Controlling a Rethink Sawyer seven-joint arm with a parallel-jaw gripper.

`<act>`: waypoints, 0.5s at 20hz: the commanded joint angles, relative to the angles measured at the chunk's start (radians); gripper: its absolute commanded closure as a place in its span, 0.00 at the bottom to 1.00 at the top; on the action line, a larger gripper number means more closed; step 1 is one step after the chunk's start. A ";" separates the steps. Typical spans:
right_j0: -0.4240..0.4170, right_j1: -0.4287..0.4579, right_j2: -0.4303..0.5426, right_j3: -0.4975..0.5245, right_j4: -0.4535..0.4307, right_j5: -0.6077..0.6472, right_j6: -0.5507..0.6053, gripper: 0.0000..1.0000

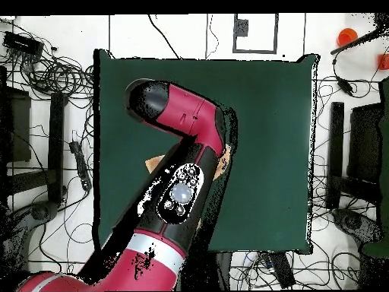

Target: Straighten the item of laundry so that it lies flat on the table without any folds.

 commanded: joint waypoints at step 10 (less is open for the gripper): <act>0.056 0.002 0.113 0.200 0.072 -0.086 0.262 0.00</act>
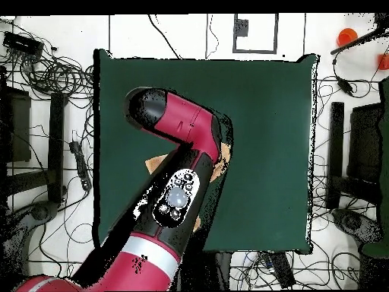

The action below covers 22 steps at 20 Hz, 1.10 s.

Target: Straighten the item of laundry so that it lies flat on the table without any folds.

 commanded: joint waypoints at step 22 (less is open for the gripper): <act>0.063 -0.039 0.122 0.232 0.071 -0.067 0.243 0.00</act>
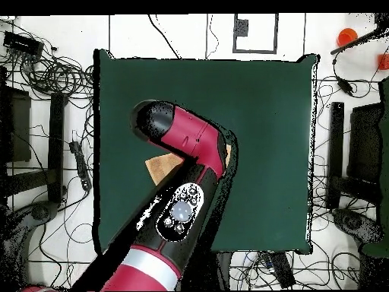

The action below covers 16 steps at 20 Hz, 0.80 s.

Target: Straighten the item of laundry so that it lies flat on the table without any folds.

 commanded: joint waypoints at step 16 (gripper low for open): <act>0.059 0.022 0.150 0.115 0.079 -0.036 0.247 0.00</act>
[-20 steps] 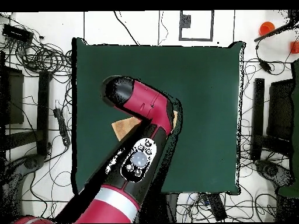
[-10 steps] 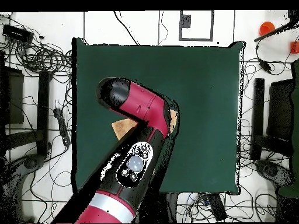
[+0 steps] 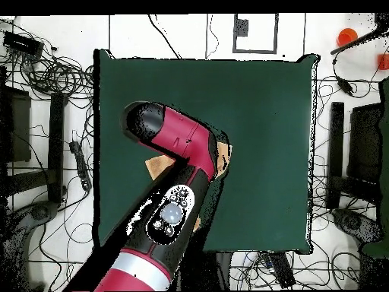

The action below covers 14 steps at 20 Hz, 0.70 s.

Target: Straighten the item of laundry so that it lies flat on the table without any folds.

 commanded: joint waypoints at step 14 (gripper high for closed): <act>0.049 0.025 0.153 0.137 0.092 -0.070 0.236 0.00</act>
